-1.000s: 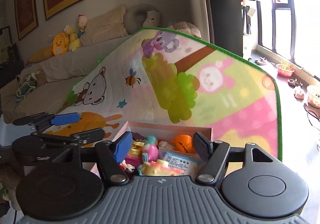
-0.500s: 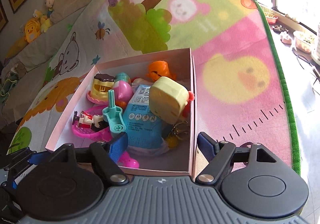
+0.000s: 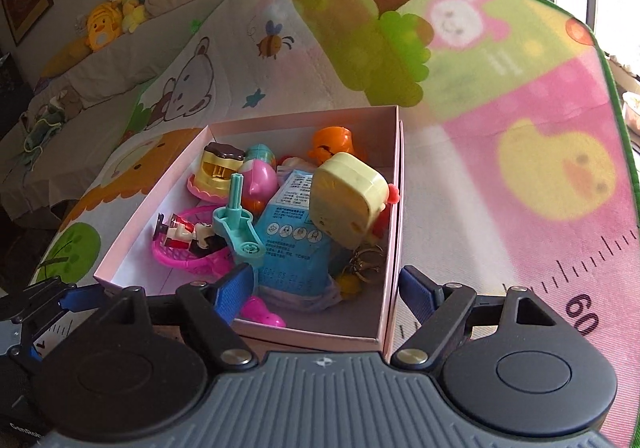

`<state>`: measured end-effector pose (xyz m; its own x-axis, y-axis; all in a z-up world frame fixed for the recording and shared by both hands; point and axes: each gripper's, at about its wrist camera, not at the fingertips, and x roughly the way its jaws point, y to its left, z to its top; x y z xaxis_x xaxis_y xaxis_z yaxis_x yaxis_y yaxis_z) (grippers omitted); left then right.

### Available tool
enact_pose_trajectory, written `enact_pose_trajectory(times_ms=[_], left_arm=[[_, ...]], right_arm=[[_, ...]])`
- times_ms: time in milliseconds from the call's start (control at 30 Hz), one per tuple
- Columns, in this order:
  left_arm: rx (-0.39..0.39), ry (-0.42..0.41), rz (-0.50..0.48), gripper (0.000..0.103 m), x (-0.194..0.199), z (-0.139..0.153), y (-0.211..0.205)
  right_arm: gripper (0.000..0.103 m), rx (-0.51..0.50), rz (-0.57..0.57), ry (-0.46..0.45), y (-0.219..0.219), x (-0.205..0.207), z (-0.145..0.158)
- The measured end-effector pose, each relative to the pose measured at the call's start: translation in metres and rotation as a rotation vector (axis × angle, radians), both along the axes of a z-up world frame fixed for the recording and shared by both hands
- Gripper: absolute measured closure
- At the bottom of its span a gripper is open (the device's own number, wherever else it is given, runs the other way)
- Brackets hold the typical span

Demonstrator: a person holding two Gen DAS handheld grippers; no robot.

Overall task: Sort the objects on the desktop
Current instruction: 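Withdraw both tools from the pink box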

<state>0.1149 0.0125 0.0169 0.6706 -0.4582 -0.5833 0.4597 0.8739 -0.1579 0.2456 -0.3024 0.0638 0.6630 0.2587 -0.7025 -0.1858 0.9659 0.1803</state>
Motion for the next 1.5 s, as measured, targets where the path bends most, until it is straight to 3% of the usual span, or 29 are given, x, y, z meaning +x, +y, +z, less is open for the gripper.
enact_pose_trajectory(times_ms=[67, 167, 233, 333, 433, 467, 533, 700, 800, 833, 867, 933, 1033, 1067, 1167, 1267, 1333, 1500], left_arm=[[0.030, -0.016, 0.043, 0.003, -0.011, 0.001, 0.011], [0.100, -0.032, 0.090, 0.002, -0.027, 0.002, 0.027], [0.140, -0.042, 0.113, 0.001, -0.036, 0.004, 0.038], [0.140, -0.039, 0.162, 0.001, -0.045, 0.011, 0.053], [0.079, -0.009, 0.201, 0.000, -0.052, 0.019, 0.061], [0.057, -0.001, 0.206, 0.000, -0.053, 0.020, 0.062], [0.022, 0.012, 0.204, 0.000, -0.053, 0.021, 0.059], [0.024, 0.011, 0.174, 0.000, -0.047, 0.015, 0.035], [0.040, 0.000, 0.171, 0.000, -0.047, 0.012, 0.026], [0.053, -0.003, 0.176, 0.000, -0.047, 0.010, 0.024], [0.071, -0.002, 0.187, 0.000, -0.047, 0.007, 0.022], [0.086, 0.014, 0.206, 0.000, -0.048, 0.000, 0.023], [0.082, 0.056, 0.219, 0.000, -0.050, -0.011, 0.029], [0.083, 0.066, 0.222, 0.000, -0.051, -0.014, 0.030], [0.077, 0.082, 0.221, 0.000, -0.055, -0.021, 0.030], [0.063, 0.066, 0.239, 0.000, -0.063, -0.023, 0.025], [0.059, 0.057, 0.252, 0.000, -0.067, -0.024, 0.019], [0.144, 0.030, 0.311, 0.000, -0.070, -0.030, -0.003]], right_arm=[[0.023, -0.083, 0.017, -0.073, 0.017, -0.005, 0.009], [0.023, -0.289, 0.072, -0.247, 0.042, -0.015, 0.021], [0.026, -0.362, 0.101, -0.280, 0.051, -0.012, 0.020], [0.033, -0.401, 0.110, -0.240, 0.053, 0.006, 0.011], [0.055, -0.388, 0.096, -0.200, 0.046, 0.017, 0.007], [0.070, -0.387, 0.087, -0.199, 0.046, 0.015, 0.009], [0.083, -0.356, 0.106, -0.202, 0.045, 0.008, 0.022], [0.085, -0.348, 0.094, -0.302, 0.054, 0.007, 0.062], [0.085, -0.462, 0.074, -0.447, 0.070, 0.012, 0.076], [0.084, -0.483, 0.104, -0.468, 0.074, 0.012, 0.076], [0.075, -0.448, 0.167, -0.436, 0.076, 0.011, 0.078], [0.055, -0.308, 0.228, -0.366, 0.073, 0.001, 0.078], [0.035, -0.184, 0.323, -0.329, 0.067, -0.041, 0.067], [0.025, -0.163, 0.335, -0.323, 0.064, -0.056, 0.061], [0.010, -0.092, 0.325, -0.274, 0.051, -0.091, 0.041], [0.000, -0.029, 0.256, -0.216, 0.038, -0.117, 0.017], [0.000, -0.027, 0.199, -0.179, 0.034, -0.125, 0.000], [0.000, -0.138, 0.024, -0.065, 0.030, -0.119, -0.042]])
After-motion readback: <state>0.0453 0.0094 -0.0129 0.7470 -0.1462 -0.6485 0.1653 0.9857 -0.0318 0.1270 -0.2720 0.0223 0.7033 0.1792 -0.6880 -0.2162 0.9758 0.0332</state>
